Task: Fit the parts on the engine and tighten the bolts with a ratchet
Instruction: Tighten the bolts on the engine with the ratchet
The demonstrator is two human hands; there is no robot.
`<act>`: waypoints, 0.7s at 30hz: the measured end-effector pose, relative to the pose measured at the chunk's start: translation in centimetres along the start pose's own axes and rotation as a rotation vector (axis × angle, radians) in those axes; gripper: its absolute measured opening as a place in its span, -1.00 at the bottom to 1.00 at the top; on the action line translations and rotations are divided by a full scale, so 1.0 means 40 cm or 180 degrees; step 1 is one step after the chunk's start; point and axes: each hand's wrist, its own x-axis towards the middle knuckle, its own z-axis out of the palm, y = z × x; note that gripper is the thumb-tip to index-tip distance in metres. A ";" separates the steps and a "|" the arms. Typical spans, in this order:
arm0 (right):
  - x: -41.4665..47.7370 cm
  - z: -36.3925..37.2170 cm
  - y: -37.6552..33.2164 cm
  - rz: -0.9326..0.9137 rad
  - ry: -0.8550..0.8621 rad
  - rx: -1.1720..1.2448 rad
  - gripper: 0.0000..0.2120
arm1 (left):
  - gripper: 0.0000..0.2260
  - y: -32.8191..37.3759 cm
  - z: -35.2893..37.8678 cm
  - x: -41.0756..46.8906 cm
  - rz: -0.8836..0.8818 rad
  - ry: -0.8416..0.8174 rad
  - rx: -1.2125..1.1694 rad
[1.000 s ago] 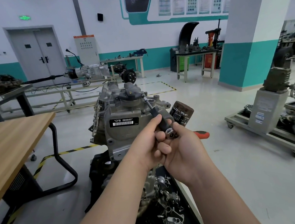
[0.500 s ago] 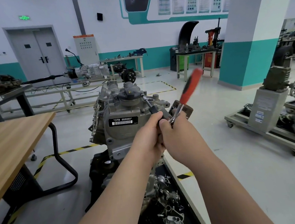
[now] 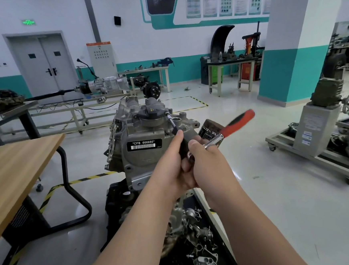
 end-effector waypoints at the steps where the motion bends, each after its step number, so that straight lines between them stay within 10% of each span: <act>1: -0.004 0.004 0.005 0.0145 -0.0028 0.0366 -0.77 | -0.56 0.000 -0.005 0.001 0.0005 0.0011 0.0028; 8: -0.019 0.005 -0.005 0.0971 -0.0335 0.2877 -0.76 | -0.65 -0.006 -0.019 0.012 0.0050 -0.0062 0.0033; 21: -0.011 0.002 0.006 0.0819 -0.0376 0.2360 -0.69 | -0.64 -0.013 -0.031 0.021 -0.0029 -0.0326 0.0228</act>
